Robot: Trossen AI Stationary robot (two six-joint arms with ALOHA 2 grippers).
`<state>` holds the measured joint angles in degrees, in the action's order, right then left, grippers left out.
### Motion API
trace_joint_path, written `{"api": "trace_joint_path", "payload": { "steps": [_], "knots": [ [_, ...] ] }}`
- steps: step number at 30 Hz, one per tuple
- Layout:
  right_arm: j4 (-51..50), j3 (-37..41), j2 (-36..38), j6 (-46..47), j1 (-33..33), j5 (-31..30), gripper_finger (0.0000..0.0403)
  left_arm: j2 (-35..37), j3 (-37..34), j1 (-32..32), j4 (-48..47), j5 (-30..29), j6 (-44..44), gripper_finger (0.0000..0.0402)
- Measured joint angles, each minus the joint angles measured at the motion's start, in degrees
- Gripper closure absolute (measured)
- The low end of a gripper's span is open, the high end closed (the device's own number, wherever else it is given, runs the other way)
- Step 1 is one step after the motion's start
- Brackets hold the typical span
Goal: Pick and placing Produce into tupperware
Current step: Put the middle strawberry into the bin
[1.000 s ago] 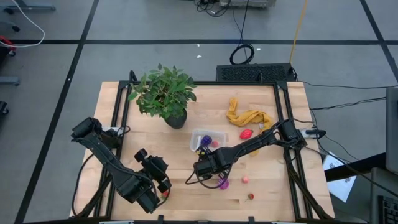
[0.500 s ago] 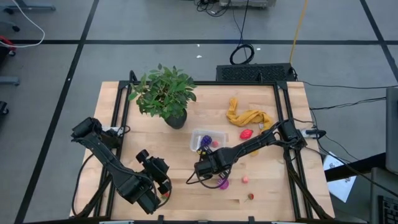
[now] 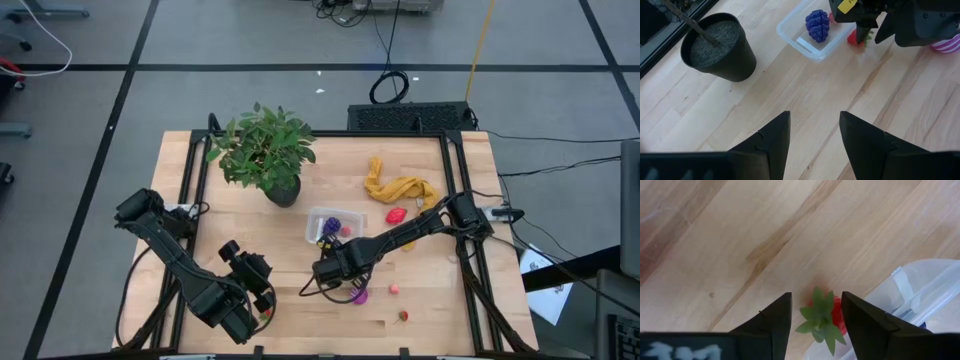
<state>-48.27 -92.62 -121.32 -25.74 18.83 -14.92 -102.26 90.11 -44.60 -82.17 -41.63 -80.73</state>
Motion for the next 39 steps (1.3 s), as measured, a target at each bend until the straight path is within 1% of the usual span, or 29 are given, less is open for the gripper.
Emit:
{"api": "trace_joint_path", "payload": {
  "steps": [28, 36, 39],
  "knots": [
    [-0.09, 0.00, 0.00, 1.69, 0.41, -0.02, 0.0292, 0.00, 0.00, 0.00, 0.26, -0.44, -0.02, 0.0225],
    [0.26, 0.00, 0.00, 2.15, 1.55, 0.00, 0.0294, 0.00, 0.00, 0.00, 0.87, -0.44, 0.00, 0.0225],
    [-0.12, 0.00, 0.00, 2.56, 1.55, 0.00, 0.0294, 0.00, 0.00, 0.00, 1.99, -0.44, 1.23, 0.0225]
  ]
}}
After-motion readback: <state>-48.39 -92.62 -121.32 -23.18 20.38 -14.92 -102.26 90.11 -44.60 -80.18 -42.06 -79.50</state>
